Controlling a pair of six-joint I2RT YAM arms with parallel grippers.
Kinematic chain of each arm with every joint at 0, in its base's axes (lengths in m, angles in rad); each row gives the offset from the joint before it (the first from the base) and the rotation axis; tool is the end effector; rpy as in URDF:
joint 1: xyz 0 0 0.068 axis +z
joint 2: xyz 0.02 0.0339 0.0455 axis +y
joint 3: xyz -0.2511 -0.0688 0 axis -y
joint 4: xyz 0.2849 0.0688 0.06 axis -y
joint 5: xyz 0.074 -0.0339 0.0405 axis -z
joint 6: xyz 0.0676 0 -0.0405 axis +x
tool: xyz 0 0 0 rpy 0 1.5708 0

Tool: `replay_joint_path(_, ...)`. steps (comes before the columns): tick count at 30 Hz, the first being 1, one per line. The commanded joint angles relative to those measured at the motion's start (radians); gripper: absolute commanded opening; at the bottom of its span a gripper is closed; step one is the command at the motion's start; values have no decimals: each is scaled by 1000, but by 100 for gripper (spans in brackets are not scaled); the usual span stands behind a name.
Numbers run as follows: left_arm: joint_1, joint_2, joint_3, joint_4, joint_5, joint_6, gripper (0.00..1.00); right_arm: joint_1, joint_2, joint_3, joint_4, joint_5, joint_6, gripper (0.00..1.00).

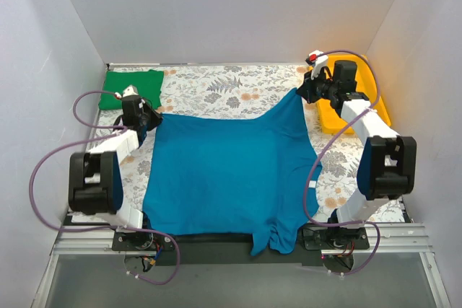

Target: Fold and stack the t-shirts

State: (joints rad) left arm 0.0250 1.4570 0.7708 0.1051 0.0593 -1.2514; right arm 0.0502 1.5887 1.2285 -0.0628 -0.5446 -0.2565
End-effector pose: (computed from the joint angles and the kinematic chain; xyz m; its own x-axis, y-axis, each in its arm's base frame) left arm 0.3682 0.0052 0.1512 -0.1956 -0.9529 -0.2316 -0.5133 0.3007 -0.8038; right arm 0.4302 0.0567 0.2662 -0.2660 -0.2306 -0.9360 -0.6019 0.7982 -0.0256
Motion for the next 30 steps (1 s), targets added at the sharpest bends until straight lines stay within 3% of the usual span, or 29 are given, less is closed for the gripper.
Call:
replay_joint_path(1, 13, 130, 158, 58, -23, 52, 0, 14, 54, 61, 208, 37, 26, 1)
replay_joint_path(9, 29, 292, 278, 59, -47, 84, 0, 17, 208, 189, 202, 69, 13, 1)
replay_joint_path(16, 39, 310, 346, 82, -95, 121, 0, 17, 209, 270, 195, 55, 46, 1)
replay_joint_path(23, 41, 358, 446, 68, -29, 145, 0, 17, 223, 304, 185, 52, 53, 1)
replay_joint_path(30, 41, 352, 452, 59, -7, 167, 0, 17, 220, 282, 185, 57, 42, 1)
